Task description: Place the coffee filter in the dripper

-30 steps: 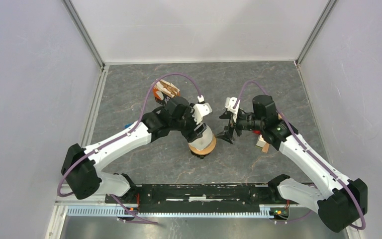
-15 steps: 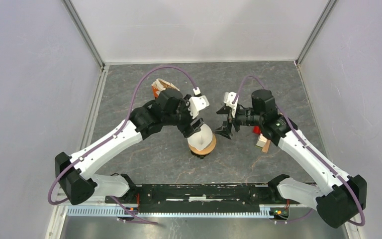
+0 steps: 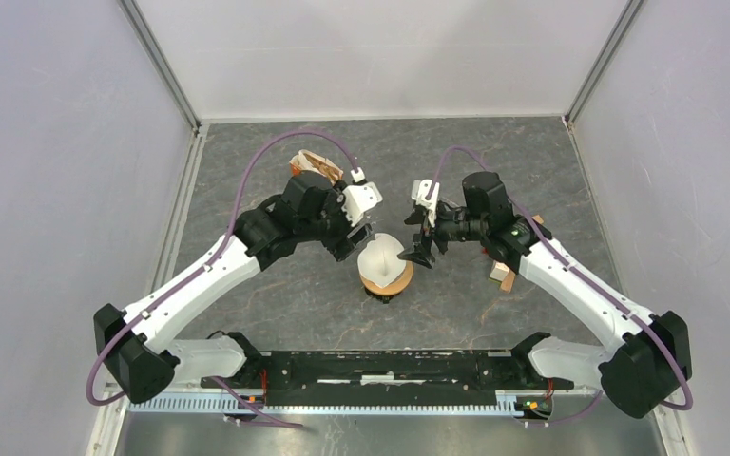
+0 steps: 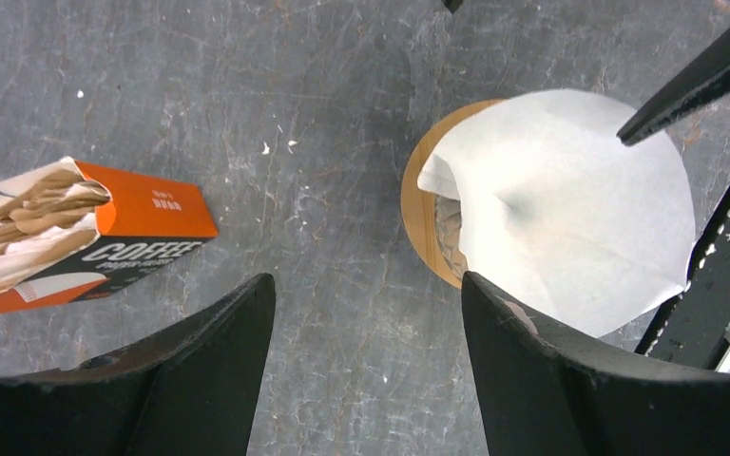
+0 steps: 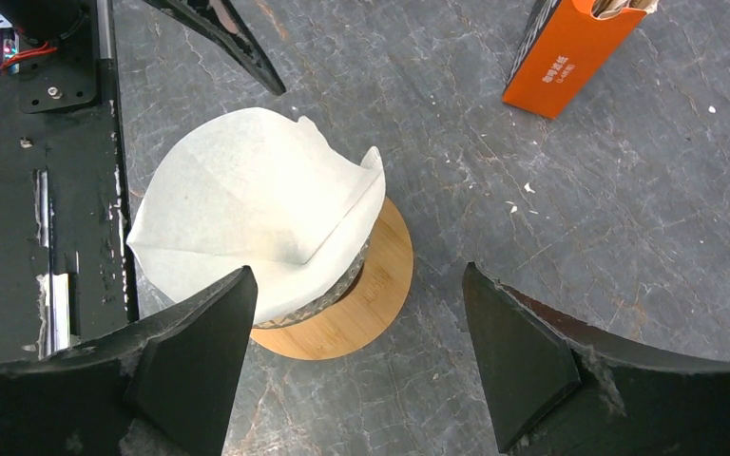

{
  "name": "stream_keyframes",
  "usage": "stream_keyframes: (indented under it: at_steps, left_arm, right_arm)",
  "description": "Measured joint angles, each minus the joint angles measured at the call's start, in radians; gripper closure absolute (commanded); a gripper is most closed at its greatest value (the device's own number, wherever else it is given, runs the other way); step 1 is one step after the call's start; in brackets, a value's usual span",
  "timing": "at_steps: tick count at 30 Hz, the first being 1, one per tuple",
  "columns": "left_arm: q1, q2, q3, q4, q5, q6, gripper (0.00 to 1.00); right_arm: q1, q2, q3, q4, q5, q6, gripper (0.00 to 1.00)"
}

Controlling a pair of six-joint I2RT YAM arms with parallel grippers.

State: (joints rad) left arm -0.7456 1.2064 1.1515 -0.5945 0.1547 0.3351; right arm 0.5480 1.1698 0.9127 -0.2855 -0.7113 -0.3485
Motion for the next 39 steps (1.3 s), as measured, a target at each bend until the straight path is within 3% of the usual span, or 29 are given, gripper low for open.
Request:
stream_keyframes:
  at_steps: [13,31,39]
  left_arm:
    - [0.005,-0.025,-0.110,0.034,0.000,0.000,0.21]
    - [0.020,-0.039,-0.109,0.058,-0.029,0.000,0.19]
    - [0.091,-0.060,-0.056,0.059,-0.052,-0.004,0.13]
  right_arm:
    - [0.000,0.010,0.000,0.000,0.032,-0.017,0.14]
    - [0.000,0.019,0.006,-0.031,0.039,-0.042,0.12]
    - [0.000,0.019,0.123,-0.059,0.041,-0.032,0.07]
